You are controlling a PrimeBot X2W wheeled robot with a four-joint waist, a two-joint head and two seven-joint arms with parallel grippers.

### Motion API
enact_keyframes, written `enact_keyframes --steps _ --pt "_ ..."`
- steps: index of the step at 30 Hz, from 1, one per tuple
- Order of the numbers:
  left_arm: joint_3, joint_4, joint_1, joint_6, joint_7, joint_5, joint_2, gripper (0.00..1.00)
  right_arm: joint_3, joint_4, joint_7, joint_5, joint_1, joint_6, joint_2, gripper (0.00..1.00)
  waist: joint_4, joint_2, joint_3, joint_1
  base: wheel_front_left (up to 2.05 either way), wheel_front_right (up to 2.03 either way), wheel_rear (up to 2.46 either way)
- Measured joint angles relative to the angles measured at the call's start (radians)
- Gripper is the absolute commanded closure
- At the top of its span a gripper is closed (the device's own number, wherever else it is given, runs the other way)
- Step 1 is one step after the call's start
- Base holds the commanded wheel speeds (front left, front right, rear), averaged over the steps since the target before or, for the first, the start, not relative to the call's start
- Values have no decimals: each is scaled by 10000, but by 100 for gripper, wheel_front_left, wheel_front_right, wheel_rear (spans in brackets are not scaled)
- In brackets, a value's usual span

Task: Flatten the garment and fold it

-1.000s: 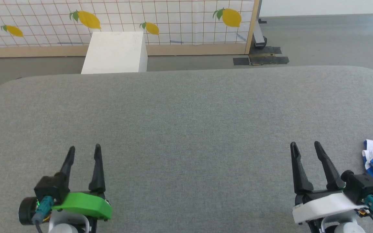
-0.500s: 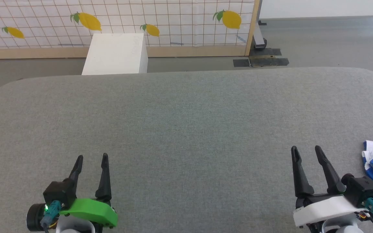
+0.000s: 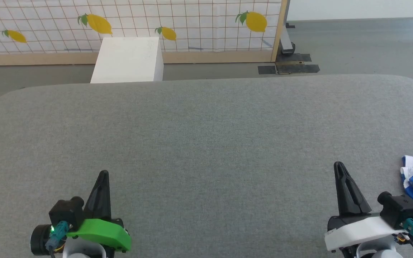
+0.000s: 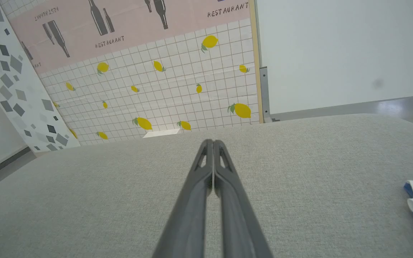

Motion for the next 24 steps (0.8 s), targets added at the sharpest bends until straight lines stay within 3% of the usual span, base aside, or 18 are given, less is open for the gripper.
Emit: enact_keyframes --steps 24 --pt "-88 -393 2 245 489 186 0 100 -17 -224 466 -476 -1 0 0 100 -37 0 -53 0 0 0 0"
